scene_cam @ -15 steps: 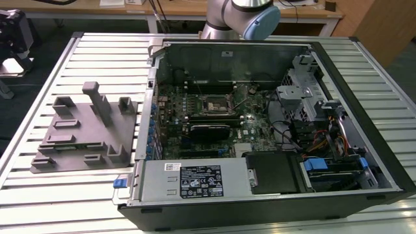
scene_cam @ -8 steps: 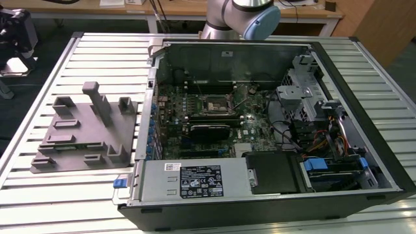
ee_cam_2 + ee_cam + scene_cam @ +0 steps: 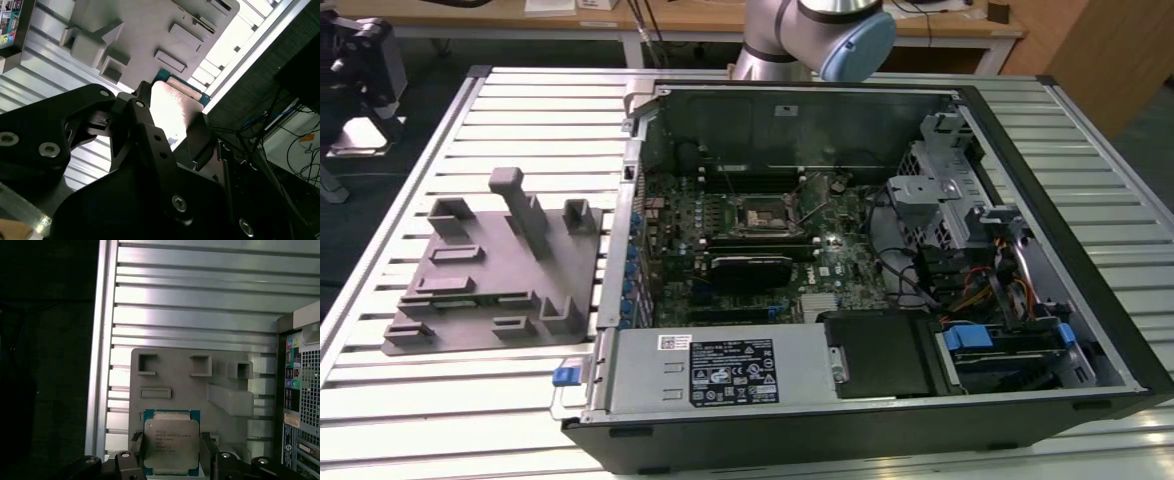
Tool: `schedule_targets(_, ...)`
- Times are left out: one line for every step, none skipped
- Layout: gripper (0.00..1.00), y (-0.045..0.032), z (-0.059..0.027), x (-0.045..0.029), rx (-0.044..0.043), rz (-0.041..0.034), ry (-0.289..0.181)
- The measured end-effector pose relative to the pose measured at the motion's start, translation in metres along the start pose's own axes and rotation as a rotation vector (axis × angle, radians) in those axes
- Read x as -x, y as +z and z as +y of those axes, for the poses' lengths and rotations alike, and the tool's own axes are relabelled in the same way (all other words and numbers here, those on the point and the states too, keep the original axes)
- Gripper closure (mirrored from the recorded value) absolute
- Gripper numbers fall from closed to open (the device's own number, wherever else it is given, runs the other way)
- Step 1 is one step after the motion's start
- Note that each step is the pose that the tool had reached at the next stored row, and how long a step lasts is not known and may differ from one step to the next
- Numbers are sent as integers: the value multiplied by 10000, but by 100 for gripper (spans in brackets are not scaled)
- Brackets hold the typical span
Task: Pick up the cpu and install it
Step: 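Pick up the cpu and move it towards the insertion slot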
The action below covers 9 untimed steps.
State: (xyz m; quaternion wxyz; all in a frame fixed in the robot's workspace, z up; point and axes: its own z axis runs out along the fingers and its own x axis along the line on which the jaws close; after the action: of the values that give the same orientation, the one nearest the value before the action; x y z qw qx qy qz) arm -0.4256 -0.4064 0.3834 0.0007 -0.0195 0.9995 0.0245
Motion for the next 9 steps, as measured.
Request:
schedule_targets(47,0,0,5,1,0,0)
schedule_targets(47,0,0,9,4,0,0)
schedule_targets(47,-1,0,13,6,1,-1)
schedule_targets(47,-1,0,16,9,0,0)
schedule_targets(47,-1,0,19,12,0,0)
schedule_targets(47,-1,0,23,14,0,-1)
schedule_targets(47,-2,0,27,16,1,0)
schedule_targets(47,-2,0,32,18,1,-1)
schedule_targets(47,-2,0,38,21,0,-1)
